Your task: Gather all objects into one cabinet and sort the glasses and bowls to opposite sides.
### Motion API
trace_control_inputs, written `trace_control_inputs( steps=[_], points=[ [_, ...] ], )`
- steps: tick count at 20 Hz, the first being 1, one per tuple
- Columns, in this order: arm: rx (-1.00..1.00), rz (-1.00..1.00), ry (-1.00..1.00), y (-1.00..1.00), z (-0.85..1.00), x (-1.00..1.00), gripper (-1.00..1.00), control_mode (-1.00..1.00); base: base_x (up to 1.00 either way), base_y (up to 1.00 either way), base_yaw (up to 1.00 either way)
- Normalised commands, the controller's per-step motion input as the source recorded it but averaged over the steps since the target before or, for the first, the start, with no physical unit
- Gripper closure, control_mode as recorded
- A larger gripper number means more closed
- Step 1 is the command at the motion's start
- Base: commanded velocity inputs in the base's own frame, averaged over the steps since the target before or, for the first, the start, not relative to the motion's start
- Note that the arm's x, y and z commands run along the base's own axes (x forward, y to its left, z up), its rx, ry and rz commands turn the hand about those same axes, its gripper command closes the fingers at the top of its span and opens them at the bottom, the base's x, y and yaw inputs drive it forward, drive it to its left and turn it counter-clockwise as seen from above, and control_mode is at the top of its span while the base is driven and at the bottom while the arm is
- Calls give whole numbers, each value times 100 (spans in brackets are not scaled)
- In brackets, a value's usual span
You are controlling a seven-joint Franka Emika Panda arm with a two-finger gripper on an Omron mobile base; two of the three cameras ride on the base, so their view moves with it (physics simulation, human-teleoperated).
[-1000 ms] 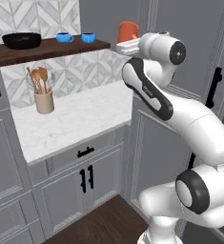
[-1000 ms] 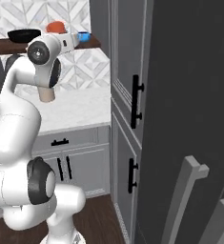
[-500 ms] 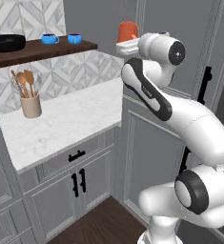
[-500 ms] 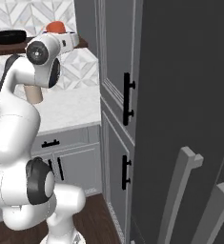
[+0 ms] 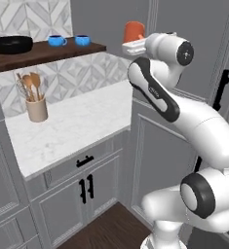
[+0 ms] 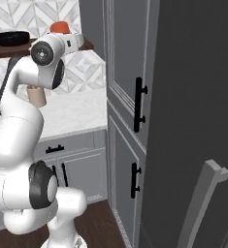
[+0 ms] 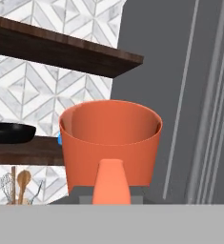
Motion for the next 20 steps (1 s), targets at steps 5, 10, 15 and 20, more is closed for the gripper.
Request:
trace_control_inputs(
  steps=[5,10,15,20],
  points=[
    [0,0,0,0,0,0,100,100,27,97,22],
    [0,0,0,0,0,0,100,100,4,27,9],
    [0,0,0,0,0,0,100,100,27,0,0],
    [0,0,0,0,0,0,100,100,58,0,0]
  ],
)
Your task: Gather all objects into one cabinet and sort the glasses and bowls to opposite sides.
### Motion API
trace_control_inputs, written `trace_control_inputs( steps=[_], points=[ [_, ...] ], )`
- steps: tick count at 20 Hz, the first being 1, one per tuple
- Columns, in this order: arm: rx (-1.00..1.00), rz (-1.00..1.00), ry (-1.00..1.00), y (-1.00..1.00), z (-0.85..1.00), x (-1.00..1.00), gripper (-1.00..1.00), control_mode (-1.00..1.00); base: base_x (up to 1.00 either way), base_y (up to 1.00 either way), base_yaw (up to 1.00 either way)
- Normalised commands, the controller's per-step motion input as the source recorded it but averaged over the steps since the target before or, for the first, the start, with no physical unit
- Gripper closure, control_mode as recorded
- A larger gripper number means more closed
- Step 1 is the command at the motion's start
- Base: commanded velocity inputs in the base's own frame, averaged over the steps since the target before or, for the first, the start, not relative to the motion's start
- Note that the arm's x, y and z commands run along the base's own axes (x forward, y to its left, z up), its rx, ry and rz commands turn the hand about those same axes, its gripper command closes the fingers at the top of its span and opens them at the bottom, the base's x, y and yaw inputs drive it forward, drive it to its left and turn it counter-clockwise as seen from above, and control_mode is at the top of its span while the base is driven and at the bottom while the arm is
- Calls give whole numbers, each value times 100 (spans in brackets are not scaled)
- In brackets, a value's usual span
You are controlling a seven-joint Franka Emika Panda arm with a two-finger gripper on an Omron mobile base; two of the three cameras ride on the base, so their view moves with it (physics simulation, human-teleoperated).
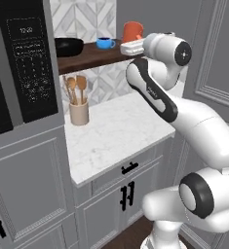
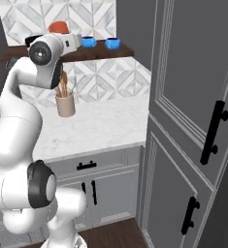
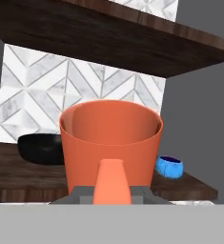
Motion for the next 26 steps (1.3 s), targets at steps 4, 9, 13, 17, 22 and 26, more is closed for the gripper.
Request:
trace_control_inputs(
  steps=[4,9,13,17,22,26],
  points=[
    [0,0,0,0,0,0,100,100,39,0,-1],
    [0,0,0,0,0,0,100,100,39,-8,-6],
    [0,0,0,0,0,0,100,100,48,-39,-8],
    [0,0,0,0,0,0,100,100,54,-33,-7],
    [0,0,0,0,0,0,100,100,21,-2,-5],
    [0,0,0,0,0,0,100,100,21,8,-5]
  ],
)
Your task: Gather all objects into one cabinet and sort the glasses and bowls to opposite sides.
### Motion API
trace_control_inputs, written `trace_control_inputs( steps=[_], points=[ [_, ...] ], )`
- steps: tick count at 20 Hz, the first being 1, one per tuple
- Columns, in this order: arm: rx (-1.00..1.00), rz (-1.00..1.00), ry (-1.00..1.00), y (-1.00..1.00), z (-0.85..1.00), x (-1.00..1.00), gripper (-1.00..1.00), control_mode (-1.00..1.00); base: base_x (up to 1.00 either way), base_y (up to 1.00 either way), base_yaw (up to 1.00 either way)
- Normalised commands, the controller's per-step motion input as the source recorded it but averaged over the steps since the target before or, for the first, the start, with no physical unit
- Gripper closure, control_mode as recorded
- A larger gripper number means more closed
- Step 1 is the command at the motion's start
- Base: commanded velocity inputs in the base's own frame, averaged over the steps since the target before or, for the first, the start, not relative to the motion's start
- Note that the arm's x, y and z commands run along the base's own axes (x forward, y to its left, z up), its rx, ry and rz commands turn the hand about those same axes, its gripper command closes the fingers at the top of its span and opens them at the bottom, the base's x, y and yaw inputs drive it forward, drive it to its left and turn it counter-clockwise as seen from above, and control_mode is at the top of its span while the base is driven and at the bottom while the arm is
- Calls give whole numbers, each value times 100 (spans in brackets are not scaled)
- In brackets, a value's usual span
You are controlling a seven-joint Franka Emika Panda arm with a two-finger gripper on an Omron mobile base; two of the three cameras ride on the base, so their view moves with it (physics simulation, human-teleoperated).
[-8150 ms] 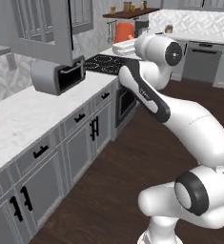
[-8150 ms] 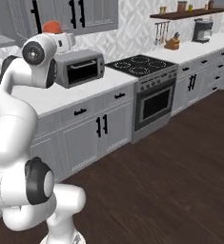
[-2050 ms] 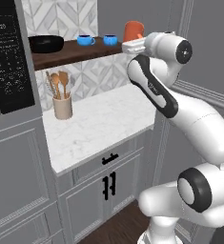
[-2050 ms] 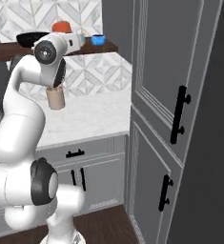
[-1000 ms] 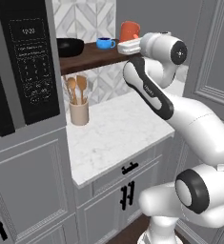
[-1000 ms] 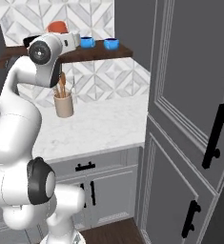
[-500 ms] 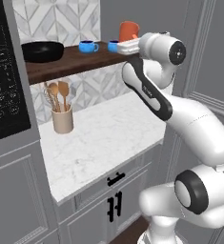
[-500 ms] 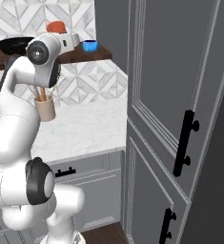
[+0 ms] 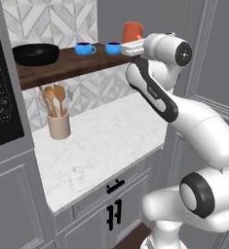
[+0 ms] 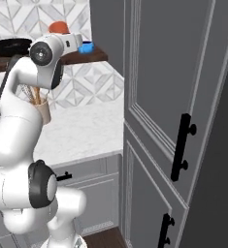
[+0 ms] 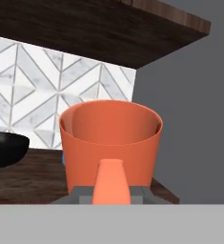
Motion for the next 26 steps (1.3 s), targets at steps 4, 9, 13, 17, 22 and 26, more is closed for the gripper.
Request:
trace_control_inputs(
  steps=[4,9,13,17,22,26],
  points=[
    [0,0,0,0,0,0,100,100,50,17,-10],
    [0,0,0,0,0,0,100,100,47,21,-10],
    [0,0,0,0,0,0,100,100,42,16,-9],
    [0,0,0,0,0,0,100,100,39,10,-9],
    [0,0,0,0,0,0,100,100,20,0,-8],
    [0,0,0,0,0,0,100,100,15,0,0]
  ],
)
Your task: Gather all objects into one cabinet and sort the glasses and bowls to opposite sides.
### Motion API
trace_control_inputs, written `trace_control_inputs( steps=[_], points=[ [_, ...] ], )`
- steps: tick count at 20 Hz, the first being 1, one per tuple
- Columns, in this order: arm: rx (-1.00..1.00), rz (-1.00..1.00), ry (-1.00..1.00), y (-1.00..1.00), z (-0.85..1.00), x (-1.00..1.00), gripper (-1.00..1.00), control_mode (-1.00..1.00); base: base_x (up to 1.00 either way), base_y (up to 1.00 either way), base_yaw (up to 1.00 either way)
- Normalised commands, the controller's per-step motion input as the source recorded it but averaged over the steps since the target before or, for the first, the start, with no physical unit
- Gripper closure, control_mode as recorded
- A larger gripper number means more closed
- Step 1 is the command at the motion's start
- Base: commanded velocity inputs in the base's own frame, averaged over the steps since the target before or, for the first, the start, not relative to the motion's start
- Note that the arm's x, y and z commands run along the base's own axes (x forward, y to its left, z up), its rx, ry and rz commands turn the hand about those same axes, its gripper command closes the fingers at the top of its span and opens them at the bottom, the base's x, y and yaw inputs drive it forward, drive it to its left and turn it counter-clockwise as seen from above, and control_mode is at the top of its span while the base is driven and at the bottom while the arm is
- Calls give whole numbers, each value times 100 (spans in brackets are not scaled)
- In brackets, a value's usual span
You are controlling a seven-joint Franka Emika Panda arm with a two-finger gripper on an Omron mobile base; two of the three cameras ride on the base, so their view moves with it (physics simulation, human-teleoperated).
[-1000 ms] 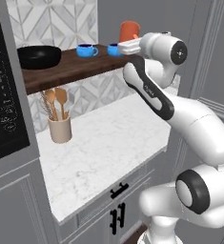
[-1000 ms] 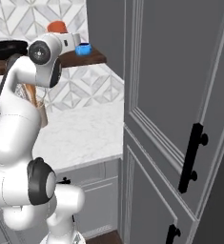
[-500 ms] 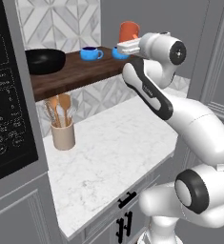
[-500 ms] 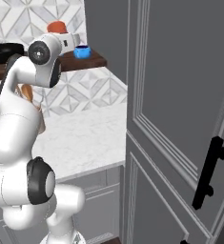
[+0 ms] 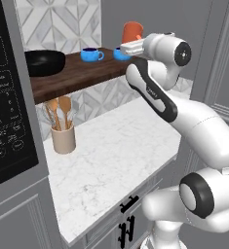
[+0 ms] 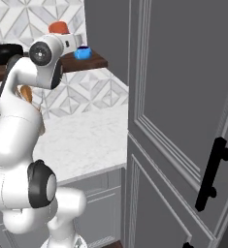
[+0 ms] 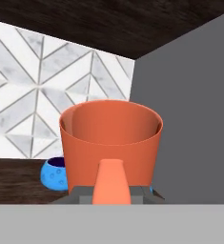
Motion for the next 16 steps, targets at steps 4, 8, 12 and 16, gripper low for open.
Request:
trace_control_inputs(
  steps=[4,8,12,16],
  points=[
    [0,0,0,14,-4,3,100,-100,0,0,0],
    [0,0,6,31,-14,0,100,-100,0,0,0],
    [0,0,7,32,-14,3,100,-100,0,0,0],
    [0,-1,7,25,-9,10,100,-100,0,0,0]
  ],
)
